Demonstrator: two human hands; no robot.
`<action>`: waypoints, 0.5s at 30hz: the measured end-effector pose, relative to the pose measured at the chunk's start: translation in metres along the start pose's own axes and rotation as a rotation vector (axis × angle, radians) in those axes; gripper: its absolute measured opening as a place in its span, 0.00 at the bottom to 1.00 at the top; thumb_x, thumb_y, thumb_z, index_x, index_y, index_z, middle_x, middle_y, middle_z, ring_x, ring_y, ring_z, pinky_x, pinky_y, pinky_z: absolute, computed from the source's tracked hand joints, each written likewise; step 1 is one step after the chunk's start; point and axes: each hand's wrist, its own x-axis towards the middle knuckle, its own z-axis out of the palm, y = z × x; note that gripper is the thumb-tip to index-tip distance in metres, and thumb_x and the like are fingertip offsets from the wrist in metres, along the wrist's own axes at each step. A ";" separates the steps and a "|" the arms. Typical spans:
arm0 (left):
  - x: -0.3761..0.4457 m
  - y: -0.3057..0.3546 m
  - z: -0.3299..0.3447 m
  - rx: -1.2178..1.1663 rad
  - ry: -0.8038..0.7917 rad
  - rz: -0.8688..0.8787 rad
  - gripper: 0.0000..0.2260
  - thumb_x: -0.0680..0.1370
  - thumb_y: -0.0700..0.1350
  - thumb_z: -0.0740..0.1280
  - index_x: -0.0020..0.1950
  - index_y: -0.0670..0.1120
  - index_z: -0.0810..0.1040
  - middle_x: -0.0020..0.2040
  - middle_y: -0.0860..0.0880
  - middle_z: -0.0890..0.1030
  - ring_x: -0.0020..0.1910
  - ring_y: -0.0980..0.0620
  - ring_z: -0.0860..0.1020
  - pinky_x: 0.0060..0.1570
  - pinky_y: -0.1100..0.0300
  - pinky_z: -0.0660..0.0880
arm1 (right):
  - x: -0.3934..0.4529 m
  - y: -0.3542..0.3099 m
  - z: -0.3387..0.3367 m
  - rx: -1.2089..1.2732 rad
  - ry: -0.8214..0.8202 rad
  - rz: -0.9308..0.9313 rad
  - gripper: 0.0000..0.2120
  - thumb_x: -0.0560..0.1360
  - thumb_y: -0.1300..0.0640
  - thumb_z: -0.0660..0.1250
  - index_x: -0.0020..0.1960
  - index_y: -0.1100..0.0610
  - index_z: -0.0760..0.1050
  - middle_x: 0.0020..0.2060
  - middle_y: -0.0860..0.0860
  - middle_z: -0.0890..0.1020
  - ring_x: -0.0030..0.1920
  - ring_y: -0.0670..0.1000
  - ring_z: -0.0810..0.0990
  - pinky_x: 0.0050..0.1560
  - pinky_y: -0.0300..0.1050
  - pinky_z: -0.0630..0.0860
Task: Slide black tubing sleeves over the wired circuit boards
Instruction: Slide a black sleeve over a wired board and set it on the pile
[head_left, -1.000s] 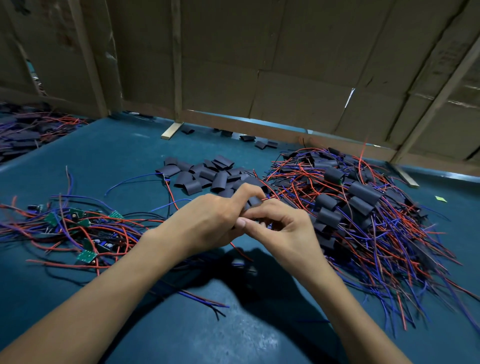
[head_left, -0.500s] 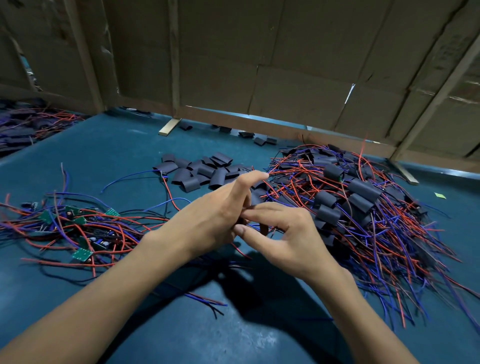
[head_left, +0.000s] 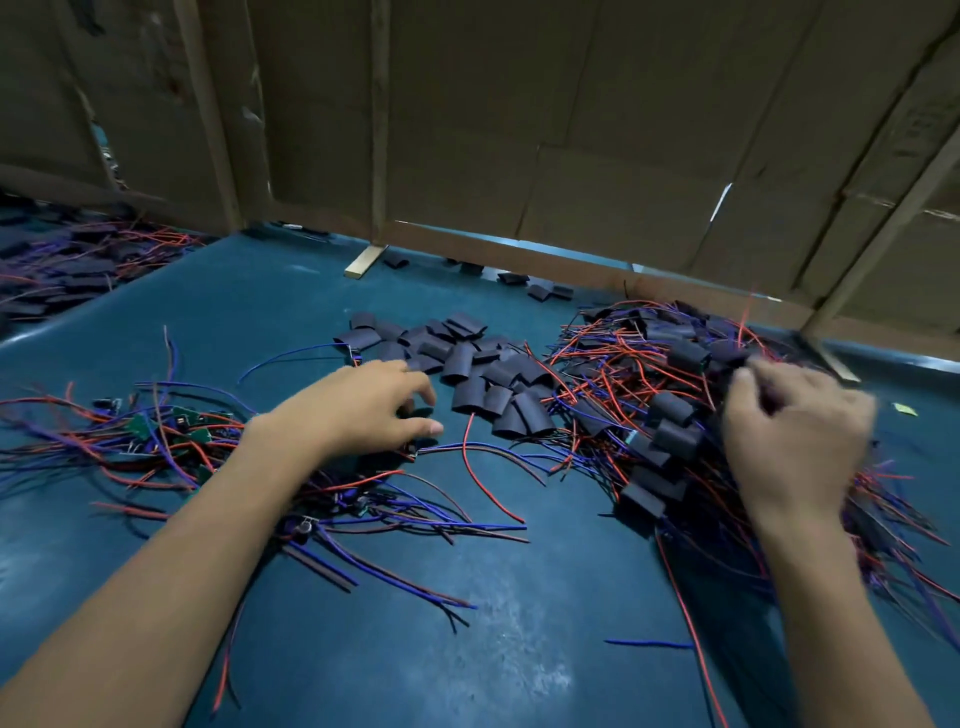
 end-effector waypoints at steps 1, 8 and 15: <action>0.000 0.000 -0.001 -0.027 -0.007 0.014 0.18 0.77 0.67 0.63 0.61 0.58 0.76 0.51 0.56 0.75 0.56 0.52 0.76 0.57 0.50 0.74 | -0.002 0.000 0.002 -0.052 -0.097 0.086 0.17 0.78 0.51 0.64 0.60 0.57 0.84 0.61 0.59 0.82 0.63 0.64 0.73 0.66 0.57 0.67; -0.008 -0.011 -0.013 -0.242 -0.156 0.108 0.13 0.72 0.54 0.78 0.55 0.58 0.83 0.46 0.58 0.80 0.46 0.63 0.78 0.51 0.61 0.75 | -0.021 -0.036 0.003 0.085 0.220 -0.016 0.09 0.75 0.55 0.68 0.54 0.56 0.77 0.65 0.58 0.74 0.66 0.61 0.69 0.60 0.49 0.61; -0.010 0.008 -0.020 -0.376 0.221 0.325 0.11 0.74 0.49 0.77 0.56 0.52 0.84 0.45 0.57 0.79 0.45 0.59 0.78 0.47 0.62 0.74 | -0.060 -0.074 0.016 0.401 -0.010 -0.449 0.08 0.73 0.63 0.70 0.51 0.57 0.82 0.47 0.48 0.84 0.47 0.50 0.81 0.55 0.54 0.68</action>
